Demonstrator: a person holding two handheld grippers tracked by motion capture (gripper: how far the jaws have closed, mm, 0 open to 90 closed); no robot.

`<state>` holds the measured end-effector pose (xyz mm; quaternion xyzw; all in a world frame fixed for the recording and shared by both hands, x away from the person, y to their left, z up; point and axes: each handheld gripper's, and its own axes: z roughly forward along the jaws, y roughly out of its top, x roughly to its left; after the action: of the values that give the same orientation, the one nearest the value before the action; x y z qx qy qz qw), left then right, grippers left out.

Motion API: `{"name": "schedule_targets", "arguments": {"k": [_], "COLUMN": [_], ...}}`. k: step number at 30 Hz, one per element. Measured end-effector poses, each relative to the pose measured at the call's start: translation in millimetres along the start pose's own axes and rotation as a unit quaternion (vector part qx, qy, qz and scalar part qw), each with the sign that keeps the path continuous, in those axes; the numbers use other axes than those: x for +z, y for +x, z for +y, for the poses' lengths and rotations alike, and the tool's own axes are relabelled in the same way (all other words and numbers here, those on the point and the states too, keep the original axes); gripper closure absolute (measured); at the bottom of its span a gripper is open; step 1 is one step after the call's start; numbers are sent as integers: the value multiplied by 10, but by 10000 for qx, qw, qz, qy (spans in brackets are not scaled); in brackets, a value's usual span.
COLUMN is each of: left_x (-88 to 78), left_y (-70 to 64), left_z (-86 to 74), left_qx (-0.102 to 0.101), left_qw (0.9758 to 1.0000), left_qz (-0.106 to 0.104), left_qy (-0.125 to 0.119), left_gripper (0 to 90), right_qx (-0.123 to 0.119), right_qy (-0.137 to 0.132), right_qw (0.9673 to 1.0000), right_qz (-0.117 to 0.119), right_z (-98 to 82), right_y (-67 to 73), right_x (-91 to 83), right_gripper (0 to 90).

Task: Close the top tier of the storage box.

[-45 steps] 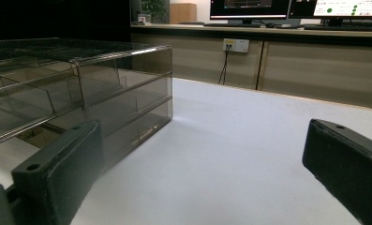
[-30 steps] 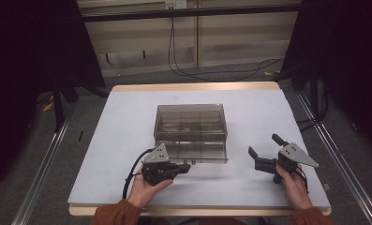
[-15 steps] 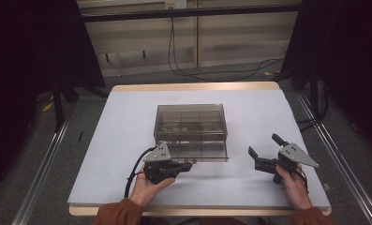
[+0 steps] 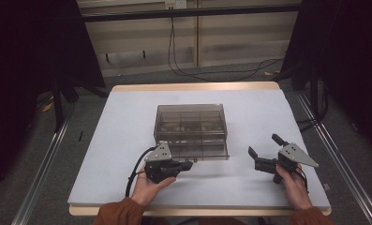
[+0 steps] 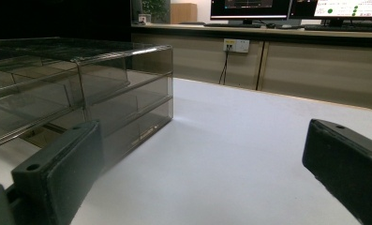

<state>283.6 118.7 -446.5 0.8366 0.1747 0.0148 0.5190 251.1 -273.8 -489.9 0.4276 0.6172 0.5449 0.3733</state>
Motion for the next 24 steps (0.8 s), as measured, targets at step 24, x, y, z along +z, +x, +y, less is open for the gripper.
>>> {"name": "schedule_targets", "arguments": {"k": [24], "left_x": [4], "left_y": [8], "left_z": [-14], "left_qx": [-9], "left_qw": [10000], "left_qz": [-1], "left_qy": [-17], "left_gripper": [900], "right_qx": [13], "right_qy": [8], "right_qw": [10000], "right_qz": [-14], "right_z": [0], "right_y": [1], "right_x": [-3], "right_gripper": [0]}}
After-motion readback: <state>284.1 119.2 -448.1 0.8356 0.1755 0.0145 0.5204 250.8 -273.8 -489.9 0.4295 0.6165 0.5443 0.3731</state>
